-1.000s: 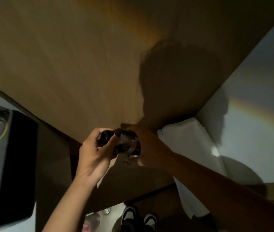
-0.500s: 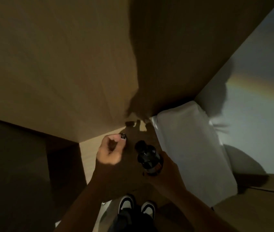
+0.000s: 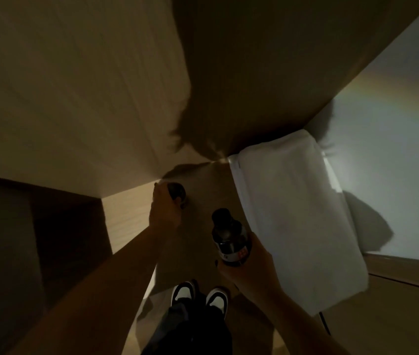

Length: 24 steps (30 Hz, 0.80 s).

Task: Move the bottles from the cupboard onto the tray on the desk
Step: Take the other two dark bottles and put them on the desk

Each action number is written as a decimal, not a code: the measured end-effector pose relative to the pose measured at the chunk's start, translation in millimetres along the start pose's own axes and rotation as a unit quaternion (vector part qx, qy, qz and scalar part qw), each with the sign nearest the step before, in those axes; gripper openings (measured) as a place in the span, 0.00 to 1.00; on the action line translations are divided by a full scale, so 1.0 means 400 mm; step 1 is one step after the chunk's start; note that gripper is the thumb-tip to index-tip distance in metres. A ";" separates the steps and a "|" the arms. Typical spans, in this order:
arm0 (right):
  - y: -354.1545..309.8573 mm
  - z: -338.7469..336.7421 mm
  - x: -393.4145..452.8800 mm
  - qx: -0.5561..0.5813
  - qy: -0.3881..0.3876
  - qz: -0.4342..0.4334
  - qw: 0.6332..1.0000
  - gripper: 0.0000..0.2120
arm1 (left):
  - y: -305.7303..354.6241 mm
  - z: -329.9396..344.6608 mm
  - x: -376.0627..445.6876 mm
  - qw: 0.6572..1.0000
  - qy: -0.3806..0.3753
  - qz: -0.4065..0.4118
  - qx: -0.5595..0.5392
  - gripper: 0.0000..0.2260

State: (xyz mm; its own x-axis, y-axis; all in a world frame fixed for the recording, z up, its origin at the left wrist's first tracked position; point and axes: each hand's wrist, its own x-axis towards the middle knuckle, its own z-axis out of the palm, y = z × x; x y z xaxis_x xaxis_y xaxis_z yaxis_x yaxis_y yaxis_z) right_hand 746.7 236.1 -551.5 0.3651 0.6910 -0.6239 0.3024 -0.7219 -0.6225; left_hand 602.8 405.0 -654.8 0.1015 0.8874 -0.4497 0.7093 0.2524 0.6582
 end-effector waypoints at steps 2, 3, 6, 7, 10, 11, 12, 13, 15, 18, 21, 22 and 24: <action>-0.003 0.002 -0.004 0.004 -0.004 -0.001 1.000 0.21 | -0.001 -0.007 -0.002 1.000 0.006 0.022 0.001 0.20; -0.008 0.001 -0.007 0.004 -0.006 -0.003 1.000 0.22 | -0.003 -0.013 -0.009 1.000 0.006 0.028 0.005 0.20; -0.027 -0.009 -0.021 0.002 -0.011 -0.005 1.000 0.21 | -0.028 -0.025 -0.044 0.999 0.011 0.029 0.009 0.21; -0.032 -0.013 -0.028 -0.001 -0.009 -0.006 1.000 0.20 | -0.032 -0.033 -0.062 0.999 0.021 0.028 0.002 0.21; -0.055 -0.031 -0.055 0.007 0.005 -0.004 1.000 0.19 | -0.027 -0.063 -0.105 0.995 0.073 0.048 -0.053 0.19; -0.063 -0.040 -0.064 0.008 0.008 -0.005 1.000 0.19 | -0.010 -0.084 -0.125 0.993 0.083 0.038 -0.080 0.17; -0.071 -0.047 -0.072 0.006 0.010 -0.006 1.000 0.19 | 0.010 -0.108 -0.147 0.990 0.097 0.041 -0.097 0.15; -0.080 -0.054 -0.081 0.005 0.013 -0.009 1.000 0.18 | 0.033 -0.133 -0.174 0.985 0.115 0.063 -0.113 0.12; -0.099 -0.067 -0.098 0.008 0.025 -0.019 0.999 0.18 | 0.086 -0.185 -0.234 0.971 0.149 0.105 -0.152 0.09; -0.142 -0.086 -0.127 0.021 0.037 -0.047 0.998 0.18 | 0.165 -0.269 -0.306 0.948 0.195 0.090 -0.234 0.12; -0.207 -0.109 -0.167 0.050 0.026 -0.088 0.995 0.16 | 0.246 -0.375 -0.395 0.902 0.141 0.074 -0.401 0.10; -0.233 -0.118 -0.185 0.060 0.020 -0.103 0.993 0.17 | 0.273 -0.409 -0.427 0.883 0.122 0.080 -0.446 0.08; -0.282 -0.135 -0.227 0.069 0.012 -0.139 0.988 0.22 | 0.319 -0.466 -0.480 0.853 0.120 0.067 -0.503 0.08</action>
State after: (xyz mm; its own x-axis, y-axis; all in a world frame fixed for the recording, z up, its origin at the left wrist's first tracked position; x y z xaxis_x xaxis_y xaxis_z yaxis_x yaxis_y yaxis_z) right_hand 727.0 252.8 -399.2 0.3069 0.8593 -0.4091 0.2718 -0.4911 -0.8276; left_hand 543.8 338.7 -372.1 -0.0976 0.9570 -0.2731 -0.2673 0.2391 0.9335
